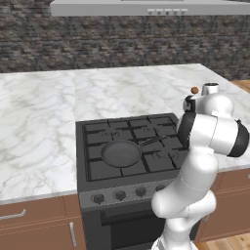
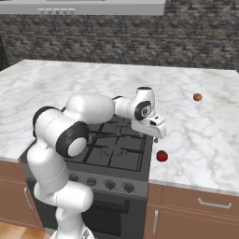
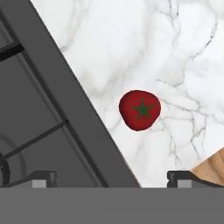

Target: Place the pan on the front left burner on the stove. Then place the tomato and the onion in the pan and turn on the front left burner.

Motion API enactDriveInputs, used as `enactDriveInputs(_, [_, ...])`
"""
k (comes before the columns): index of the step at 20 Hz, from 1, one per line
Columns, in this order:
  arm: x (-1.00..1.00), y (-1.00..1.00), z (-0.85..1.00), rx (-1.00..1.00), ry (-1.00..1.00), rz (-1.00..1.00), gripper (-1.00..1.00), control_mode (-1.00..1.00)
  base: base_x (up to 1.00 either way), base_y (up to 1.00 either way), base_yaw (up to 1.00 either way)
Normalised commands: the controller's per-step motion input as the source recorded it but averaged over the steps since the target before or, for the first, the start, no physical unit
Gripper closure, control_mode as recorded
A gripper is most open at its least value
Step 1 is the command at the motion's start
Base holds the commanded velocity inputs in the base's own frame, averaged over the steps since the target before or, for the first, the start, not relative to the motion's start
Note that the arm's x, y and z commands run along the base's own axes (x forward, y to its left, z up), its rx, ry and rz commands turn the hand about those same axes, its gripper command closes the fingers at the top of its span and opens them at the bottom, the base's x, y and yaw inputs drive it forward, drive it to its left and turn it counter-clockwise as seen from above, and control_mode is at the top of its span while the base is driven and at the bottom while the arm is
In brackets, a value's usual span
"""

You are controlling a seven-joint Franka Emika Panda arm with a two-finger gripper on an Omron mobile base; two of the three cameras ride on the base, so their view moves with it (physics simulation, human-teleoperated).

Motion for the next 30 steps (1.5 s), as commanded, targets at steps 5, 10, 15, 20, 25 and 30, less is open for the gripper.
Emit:
enactDriveInputs(5, [-0.01,-0.13,-0.01,0.00,0.00,-0.12,-1.00,-1.00,0.00,0.00,0.00])
enactDriveInputs(10, [0.00,-0.09,-0.05,0.00,0.00,-0.11,-1.00,-1.00,0.00,0.00,0.00])
enactDriveInputs(15, [0.00,-0.13,-0.10,0.00,0.00,-0.10,-1.00,-1.00,0.00,0.00,0.00])
enactDriveInputs(20, [0.00,-0.21,-0.12,0.00,0.00,-0.10,-1.00,-1.00,0.00,0.00,0.00])
enactDriveInputs(25, [0.00,-0.17,-0.12,0.00,0.00,-0.09,-1.00,-1.00,0.00,0.00,0.00])
enactDriveInputs(30, [0.00,-0.06,-0.08,0.00,0.00,-0.06,-1.00,-1.00,0.00,0.00,0.00])
